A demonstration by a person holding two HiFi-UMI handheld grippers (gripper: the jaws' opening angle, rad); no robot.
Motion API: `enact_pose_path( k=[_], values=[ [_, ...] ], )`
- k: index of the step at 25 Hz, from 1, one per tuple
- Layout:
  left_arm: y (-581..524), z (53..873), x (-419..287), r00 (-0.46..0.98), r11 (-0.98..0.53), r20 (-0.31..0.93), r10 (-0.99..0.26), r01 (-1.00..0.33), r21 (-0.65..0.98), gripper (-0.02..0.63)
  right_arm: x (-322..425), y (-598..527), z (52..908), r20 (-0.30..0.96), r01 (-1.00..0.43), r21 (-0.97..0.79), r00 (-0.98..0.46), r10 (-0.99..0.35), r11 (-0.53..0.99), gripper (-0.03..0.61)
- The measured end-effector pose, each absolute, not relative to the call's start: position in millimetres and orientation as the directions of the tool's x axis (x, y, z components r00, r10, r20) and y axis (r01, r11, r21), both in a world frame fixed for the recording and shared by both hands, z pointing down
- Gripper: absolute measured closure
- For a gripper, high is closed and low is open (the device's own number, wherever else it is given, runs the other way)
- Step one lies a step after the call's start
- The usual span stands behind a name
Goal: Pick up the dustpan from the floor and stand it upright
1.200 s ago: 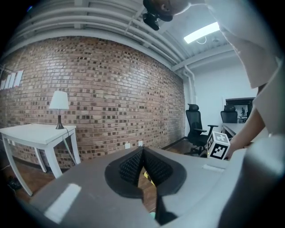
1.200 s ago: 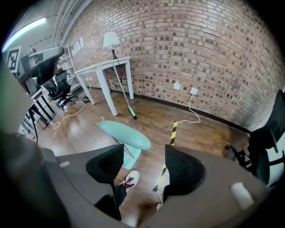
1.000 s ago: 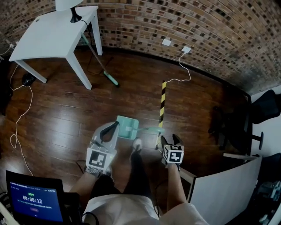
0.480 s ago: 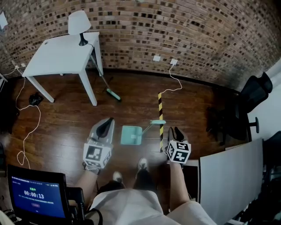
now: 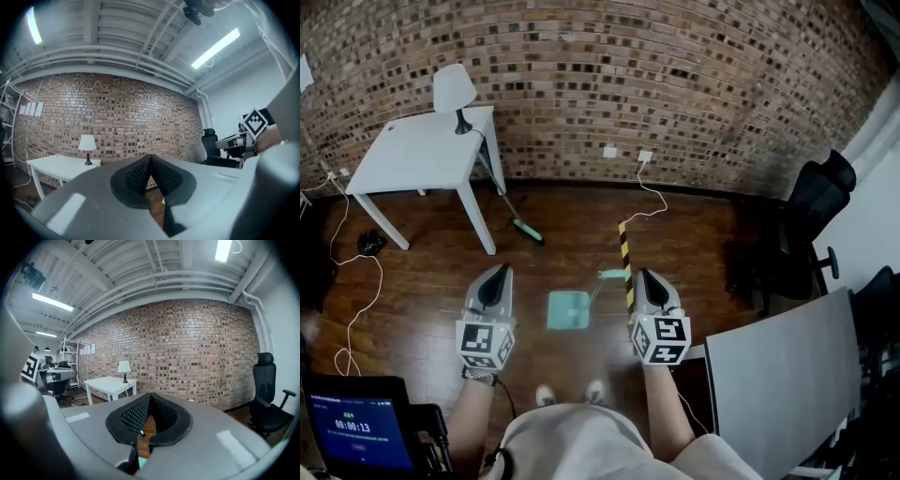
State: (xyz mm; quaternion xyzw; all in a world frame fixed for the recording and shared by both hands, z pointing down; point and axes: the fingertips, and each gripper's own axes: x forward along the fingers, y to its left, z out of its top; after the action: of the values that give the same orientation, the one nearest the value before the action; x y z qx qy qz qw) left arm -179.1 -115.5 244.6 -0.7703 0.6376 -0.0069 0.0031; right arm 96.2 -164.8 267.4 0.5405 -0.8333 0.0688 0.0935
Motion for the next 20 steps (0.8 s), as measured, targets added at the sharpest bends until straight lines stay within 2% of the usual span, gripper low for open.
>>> enact_pose_path(
  k=[8,20],
  values=[
    [-108,245,-144,0.217,-0.217,0.005,-0.976,-0.976,-0.02,0.612,109,-153,271,0.23,-0.911,-0.036,-0.407,-0.884,0.411,0.565],
    [-87,255,-151,0.277,-0.279,0.04,-0.96,-0.959,-0.041,0.612,96,-118,267,0.243,-0.915,-0.031,-0.397,-0.885,0.402,0.565]
  ],
)
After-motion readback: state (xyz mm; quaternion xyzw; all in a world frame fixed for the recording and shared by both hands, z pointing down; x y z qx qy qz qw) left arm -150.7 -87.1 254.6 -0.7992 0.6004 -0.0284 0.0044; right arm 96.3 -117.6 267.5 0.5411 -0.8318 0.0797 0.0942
